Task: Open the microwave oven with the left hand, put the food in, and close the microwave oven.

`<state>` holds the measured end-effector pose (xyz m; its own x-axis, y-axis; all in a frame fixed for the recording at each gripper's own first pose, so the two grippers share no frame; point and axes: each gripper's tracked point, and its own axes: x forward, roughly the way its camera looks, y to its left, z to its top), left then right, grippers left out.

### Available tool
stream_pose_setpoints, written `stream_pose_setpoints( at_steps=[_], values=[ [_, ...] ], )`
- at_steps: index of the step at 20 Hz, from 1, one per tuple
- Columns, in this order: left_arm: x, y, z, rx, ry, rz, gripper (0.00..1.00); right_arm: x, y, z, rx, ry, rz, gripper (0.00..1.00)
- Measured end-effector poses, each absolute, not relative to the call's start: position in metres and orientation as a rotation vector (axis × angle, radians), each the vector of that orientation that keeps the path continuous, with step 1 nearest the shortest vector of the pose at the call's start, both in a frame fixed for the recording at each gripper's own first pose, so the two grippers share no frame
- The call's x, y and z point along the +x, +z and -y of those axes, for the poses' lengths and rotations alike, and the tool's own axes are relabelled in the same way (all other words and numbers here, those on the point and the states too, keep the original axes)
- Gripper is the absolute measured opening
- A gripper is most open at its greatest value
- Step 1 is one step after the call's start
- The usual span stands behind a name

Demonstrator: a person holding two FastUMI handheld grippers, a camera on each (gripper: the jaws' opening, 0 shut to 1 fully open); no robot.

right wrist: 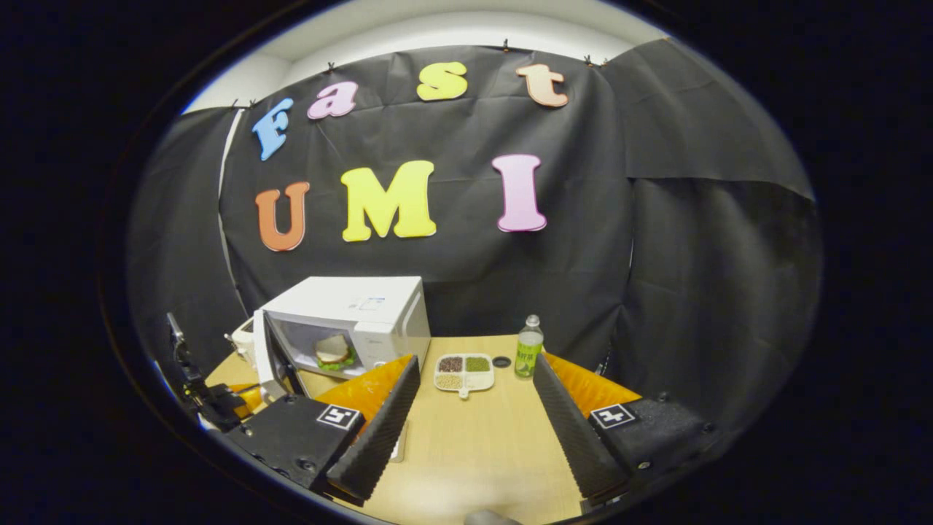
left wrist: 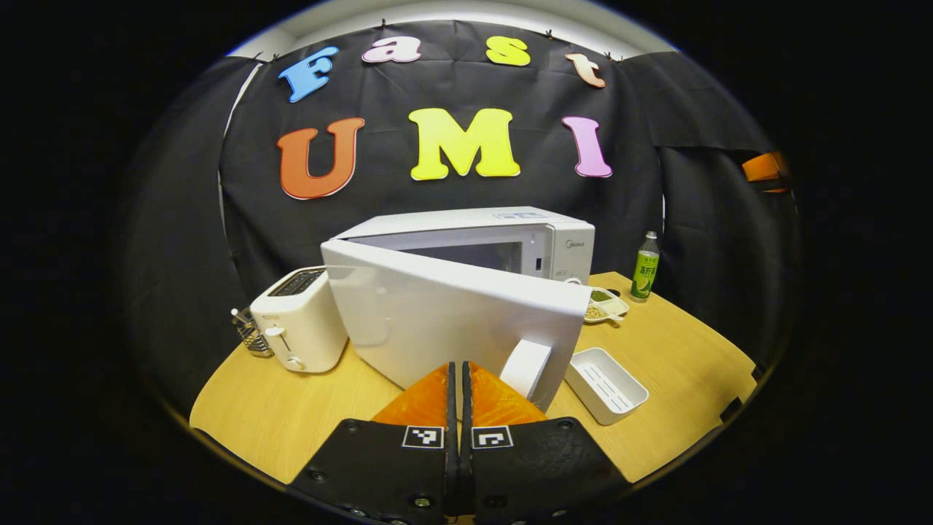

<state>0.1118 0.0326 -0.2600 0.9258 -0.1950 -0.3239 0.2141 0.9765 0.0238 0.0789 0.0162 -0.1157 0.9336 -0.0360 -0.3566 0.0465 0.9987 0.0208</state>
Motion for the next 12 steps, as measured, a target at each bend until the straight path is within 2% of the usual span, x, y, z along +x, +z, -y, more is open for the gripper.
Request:
stream_pose_setpoints(
  at_steps=[1, 2, 12],
  values=[
    [0.116, -0.26, -0.027, 0.063, -0.216, -0.328, 0.0, 0.079, -0.114, -0.014, 0.029, -0.039, -0.361, 0.92],
    [0.12, -0.258, -0.019, 0.067, -0.222, -0.327, 0.0, 0.08, -0.111, -0.012, 0.028, -0.04, -0.358, 1.0],
    [0.166, -0.263, 0.022, 0.052, -0.275, -0.328, 0.0, 0.083, -0.115, 0.009, 0.018, -0.077, -0.37, 1.0]
  ],
)
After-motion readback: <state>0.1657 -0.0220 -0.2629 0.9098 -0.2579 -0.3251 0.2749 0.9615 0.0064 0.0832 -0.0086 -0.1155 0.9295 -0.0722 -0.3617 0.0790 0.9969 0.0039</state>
